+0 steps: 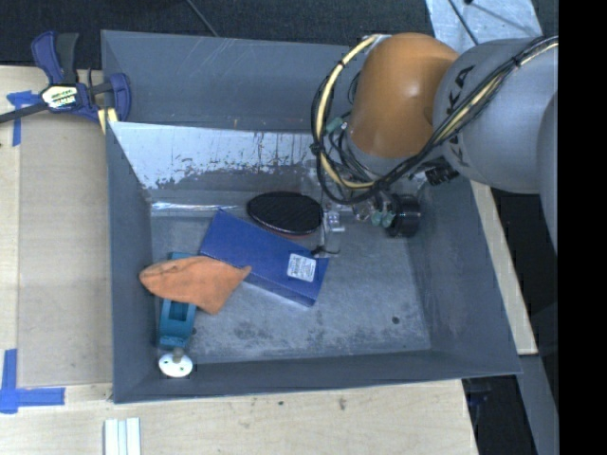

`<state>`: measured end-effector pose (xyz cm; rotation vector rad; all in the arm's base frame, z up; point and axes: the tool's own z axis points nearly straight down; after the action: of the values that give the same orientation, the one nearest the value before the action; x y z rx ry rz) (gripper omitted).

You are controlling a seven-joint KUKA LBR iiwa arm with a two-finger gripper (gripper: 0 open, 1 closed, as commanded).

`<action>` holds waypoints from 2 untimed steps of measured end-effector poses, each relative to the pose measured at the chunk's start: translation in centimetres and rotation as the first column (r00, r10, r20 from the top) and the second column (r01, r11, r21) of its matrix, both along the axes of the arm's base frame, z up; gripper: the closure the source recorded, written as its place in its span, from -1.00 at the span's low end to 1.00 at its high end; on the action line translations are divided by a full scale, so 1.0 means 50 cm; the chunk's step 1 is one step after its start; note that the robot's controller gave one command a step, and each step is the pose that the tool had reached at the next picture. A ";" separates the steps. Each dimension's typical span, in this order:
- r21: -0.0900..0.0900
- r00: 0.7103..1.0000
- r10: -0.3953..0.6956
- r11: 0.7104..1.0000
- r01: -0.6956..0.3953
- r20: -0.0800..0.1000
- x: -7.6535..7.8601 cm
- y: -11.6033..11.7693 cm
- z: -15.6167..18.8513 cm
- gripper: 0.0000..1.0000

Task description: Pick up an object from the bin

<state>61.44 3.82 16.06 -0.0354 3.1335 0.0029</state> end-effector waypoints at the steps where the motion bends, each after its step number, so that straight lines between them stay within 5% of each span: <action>1: 0.001 1.000 -0.004 1.000 0.004 -0.008 -0.007 0.091 -0.035 -1.00; 2: 0.002 0.997 -0.075 0.997 0.075 -0.003 0.031 0.064 -0.174 -1.00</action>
Offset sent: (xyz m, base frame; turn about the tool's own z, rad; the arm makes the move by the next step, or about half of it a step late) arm 0.0127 0.0310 -0.0906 0.0771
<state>62.99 7.03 7.38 0.0822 3.1360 0.0052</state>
